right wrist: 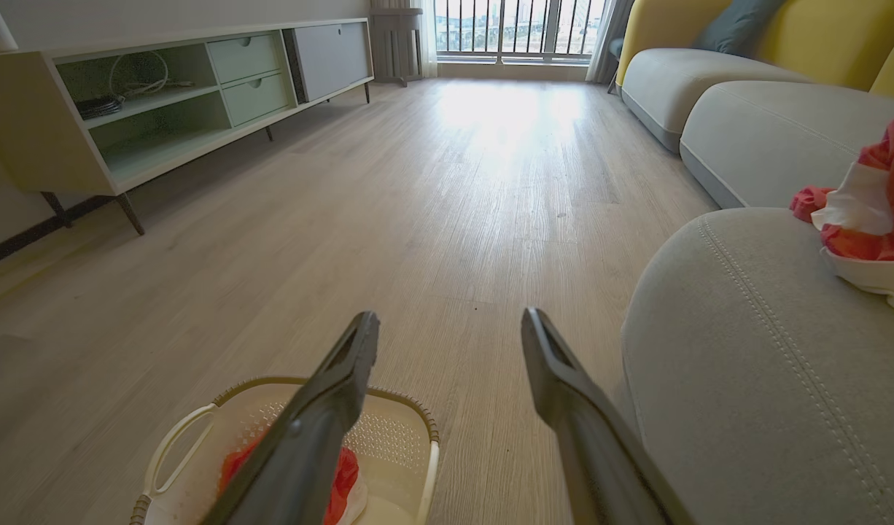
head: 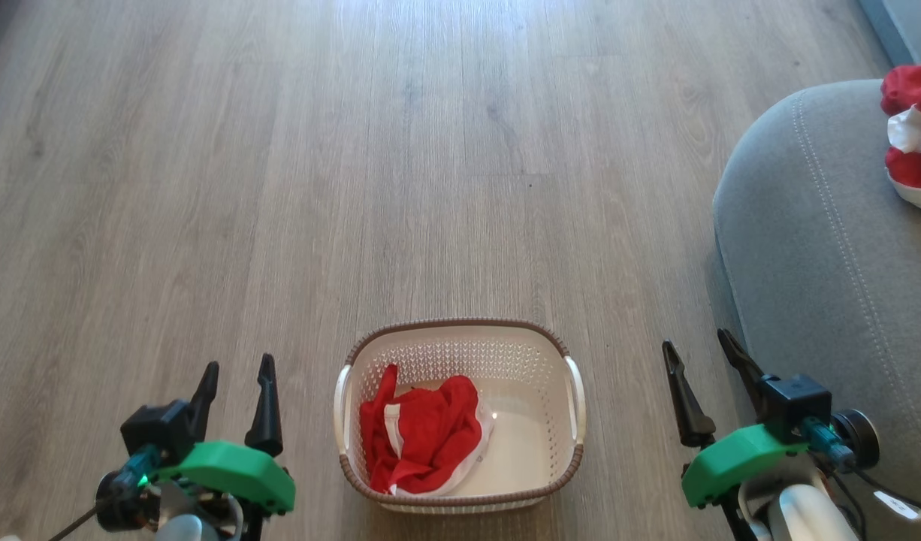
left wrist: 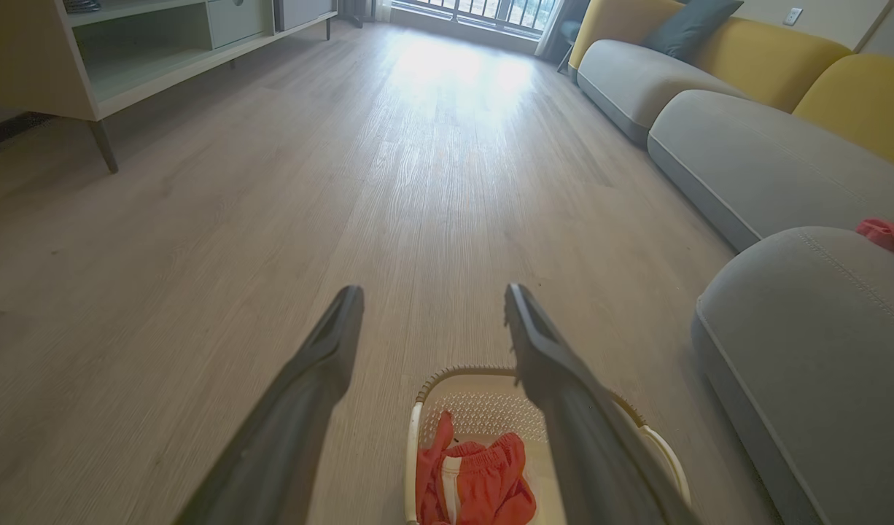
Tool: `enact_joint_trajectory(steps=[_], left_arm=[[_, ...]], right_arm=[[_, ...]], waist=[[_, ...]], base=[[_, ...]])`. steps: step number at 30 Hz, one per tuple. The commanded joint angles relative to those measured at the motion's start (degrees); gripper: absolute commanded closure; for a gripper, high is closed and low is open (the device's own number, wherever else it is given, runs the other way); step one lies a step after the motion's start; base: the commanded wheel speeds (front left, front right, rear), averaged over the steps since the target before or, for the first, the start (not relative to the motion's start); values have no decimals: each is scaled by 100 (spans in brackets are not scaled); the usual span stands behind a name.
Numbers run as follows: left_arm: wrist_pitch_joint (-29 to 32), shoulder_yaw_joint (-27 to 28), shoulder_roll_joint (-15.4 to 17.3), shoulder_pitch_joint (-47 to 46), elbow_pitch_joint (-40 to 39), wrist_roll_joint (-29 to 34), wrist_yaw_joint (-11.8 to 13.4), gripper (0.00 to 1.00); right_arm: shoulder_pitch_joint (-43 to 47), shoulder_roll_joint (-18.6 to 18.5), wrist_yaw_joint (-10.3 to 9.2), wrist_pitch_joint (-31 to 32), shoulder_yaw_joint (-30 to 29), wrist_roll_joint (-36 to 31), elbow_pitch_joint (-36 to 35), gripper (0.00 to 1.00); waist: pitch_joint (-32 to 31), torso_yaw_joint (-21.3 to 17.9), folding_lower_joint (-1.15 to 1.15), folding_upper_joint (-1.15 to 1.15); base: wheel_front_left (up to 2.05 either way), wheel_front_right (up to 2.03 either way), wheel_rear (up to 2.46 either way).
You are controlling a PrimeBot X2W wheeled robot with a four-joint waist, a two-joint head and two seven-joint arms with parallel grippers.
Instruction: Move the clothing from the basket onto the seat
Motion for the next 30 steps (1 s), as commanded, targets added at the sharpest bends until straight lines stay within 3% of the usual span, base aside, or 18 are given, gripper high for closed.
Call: enact_joint_trajectory(steps=[1, 10, 17, 23, 30], left_arm=[[-30, 135, 23, -189, -203, -34, 34, 0], [-30, 42, 23, -338, -253, -29, 36, 0], [-30, -341, 23, -980, -170, 49, 53, 0], [16, -1305, 23, -2307, 816, 164, 164, 0], [681, -2374, 23, -3985, 2312, 347, 391, 0]], right_arm=[[-180, 12, -1, -38, 111, -43, -163, 0], [-384, 12, -1, -38, -25, -97, -295, 0], [-879, 12, -1, -38, -286, -235, -602, 0], [-1659, 12, -1, -38, -556, -340, -974, 0], [-2314, 9, -1, -38, -478, -343, -1251, 0]], waist=[[9, -1, 1, 0], [380, -61, 1, 0], [1492, -97, 1, 0], [2961, -200, 1, 0], [4203, -488, 1, 0]], base=[[0, 0, 0], [0, 0, 0], [0, 0, 0], [0, 0, 0], [0, 0, 0]])
